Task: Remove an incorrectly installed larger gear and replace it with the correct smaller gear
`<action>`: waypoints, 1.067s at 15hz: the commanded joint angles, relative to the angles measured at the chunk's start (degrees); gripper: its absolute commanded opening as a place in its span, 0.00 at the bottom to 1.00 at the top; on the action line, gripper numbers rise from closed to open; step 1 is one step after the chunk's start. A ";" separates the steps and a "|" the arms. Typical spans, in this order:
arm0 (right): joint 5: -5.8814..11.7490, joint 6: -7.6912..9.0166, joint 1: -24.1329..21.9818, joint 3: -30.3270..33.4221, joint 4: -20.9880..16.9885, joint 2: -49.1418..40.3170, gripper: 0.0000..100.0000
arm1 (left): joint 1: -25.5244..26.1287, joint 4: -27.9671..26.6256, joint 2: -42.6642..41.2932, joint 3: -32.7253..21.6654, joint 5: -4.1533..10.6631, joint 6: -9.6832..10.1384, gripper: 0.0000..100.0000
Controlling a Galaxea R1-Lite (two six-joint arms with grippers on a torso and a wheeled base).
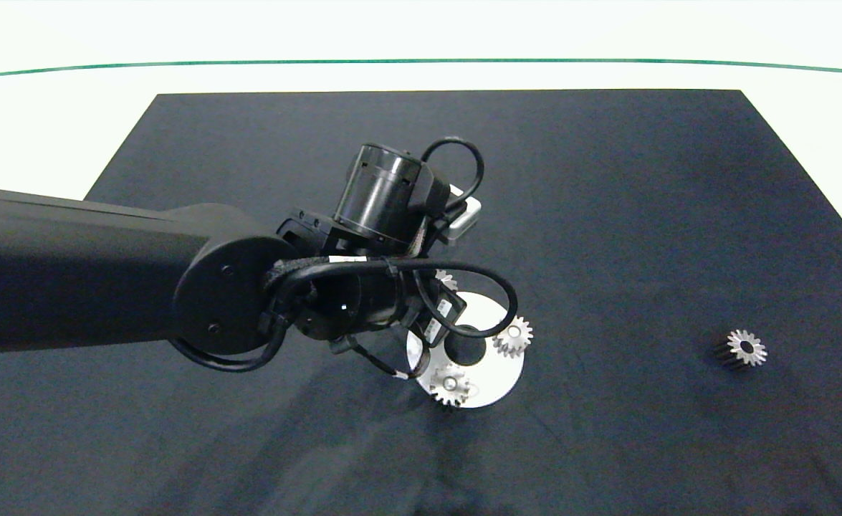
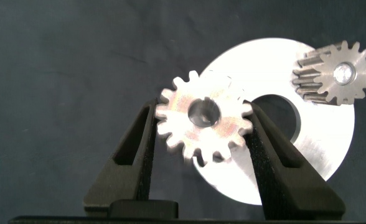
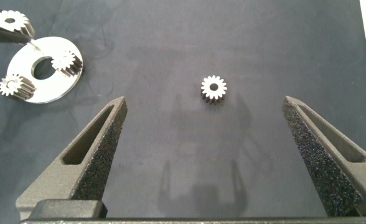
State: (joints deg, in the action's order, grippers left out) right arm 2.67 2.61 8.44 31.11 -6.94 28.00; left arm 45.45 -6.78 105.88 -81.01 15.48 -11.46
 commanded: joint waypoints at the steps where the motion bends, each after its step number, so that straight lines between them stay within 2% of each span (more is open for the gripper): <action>1: 0.23 0.03 0.00 0.18 -0.18 -0.76 1.00 | -2.03 0.01 -4.10 0.67 0.07 -0.05 0.34; 3: 0.32 0.03 -0.09 0.09 -0.53 -1.28 1.00 | -4.84 0.01 -6.56 2.17 0.07 0.03 0.34; 6: 0.41 0.12 -0.44 0.18 -0.53 -1.63 1.00 | -9.50 0.27 -11.48 7.44 -0.01 -0.05 0.34; 9: 0.76 0.91 -0.44 0.00 -0.71 -2.25 1.00 | -12.84 0.36 -14.91 12.28 -0.01 0.12 0.34; 13: 0.93 0.82 -0.44 -0.70 -0.80 -2.51 1.00 | -19.08 0.98 -16.58 15.00 -0.01 1.18 0.34; 16: 1.02 0.82 -0.44 -0.88 -0.80 -2.51 1.00 | -21.45 1.42 -17.72 18.34 -1.95 1.00 0.34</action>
State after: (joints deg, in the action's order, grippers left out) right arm 3.68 3.41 7.98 30.39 -7.70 25.51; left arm 24.92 -5.45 89.00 -64.09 13.89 -10.39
